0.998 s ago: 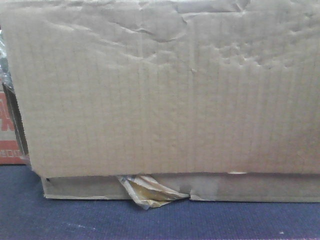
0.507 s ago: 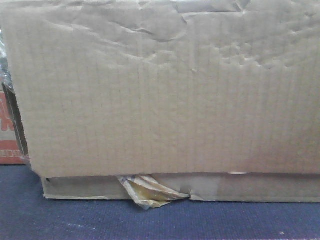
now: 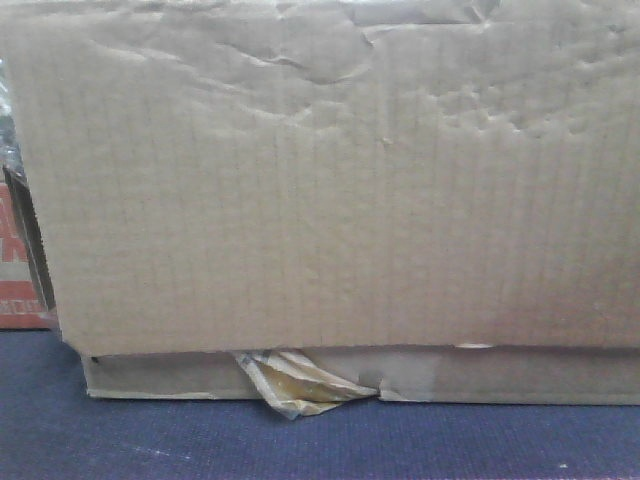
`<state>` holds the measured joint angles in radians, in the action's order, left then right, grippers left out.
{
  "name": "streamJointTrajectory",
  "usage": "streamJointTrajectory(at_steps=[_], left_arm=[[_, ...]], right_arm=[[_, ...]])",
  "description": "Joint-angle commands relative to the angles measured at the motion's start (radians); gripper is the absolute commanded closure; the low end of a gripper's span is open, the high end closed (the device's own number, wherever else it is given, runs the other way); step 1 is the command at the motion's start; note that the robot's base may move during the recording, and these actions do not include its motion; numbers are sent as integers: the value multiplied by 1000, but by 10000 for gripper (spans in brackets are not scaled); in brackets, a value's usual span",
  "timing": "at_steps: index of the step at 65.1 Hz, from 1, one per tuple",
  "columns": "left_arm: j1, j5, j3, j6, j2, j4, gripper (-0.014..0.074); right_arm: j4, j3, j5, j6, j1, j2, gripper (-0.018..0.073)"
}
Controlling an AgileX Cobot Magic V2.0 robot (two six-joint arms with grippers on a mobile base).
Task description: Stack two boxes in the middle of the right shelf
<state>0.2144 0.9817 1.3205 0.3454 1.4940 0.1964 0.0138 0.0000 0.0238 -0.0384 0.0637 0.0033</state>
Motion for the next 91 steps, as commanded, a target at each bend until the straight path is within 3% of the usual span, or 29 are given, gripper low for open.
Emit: streamJointTrajectory(at_steps=[1, 18, 29, 37, 44, 53, 61, 83, 91], left_arm=[[3, -13, 8, -11, 33, -7, 331], [3, 32, 8, -18, 90, -32, 330], [3, 40, 8, -122, 108, -98, 333], [1, 42, 10, -122, 108, -98, 346], [1, 50, 12, -122, 108, -87, 446], [1, 76, 28, -122, 98, -83, 698], [1, 132, 114, -125, 90, -83, 707], [-5, 161, 459, -412, 35, -139, 707], [-80, 239, 621, -536, 27, -247, 707]], right_arm=[[2, 0, -17, -1, -3, -3, 720], [2, 0, -17, -1, -3, -3, 720], [2, 0, -17, -1, -3, -3, 720], [2, 0, -17, -1, -3, -3, 720], [2, 0, -17, -1, -3, -3, 720], [2, 0, -17, -1, -3, -3, 720], [2, 0, -17, -1, -3, -3, 720], [2, 0, -17, -1, -3, -3, 720], [2, 0, -17, -1, -3, -3, 720]])
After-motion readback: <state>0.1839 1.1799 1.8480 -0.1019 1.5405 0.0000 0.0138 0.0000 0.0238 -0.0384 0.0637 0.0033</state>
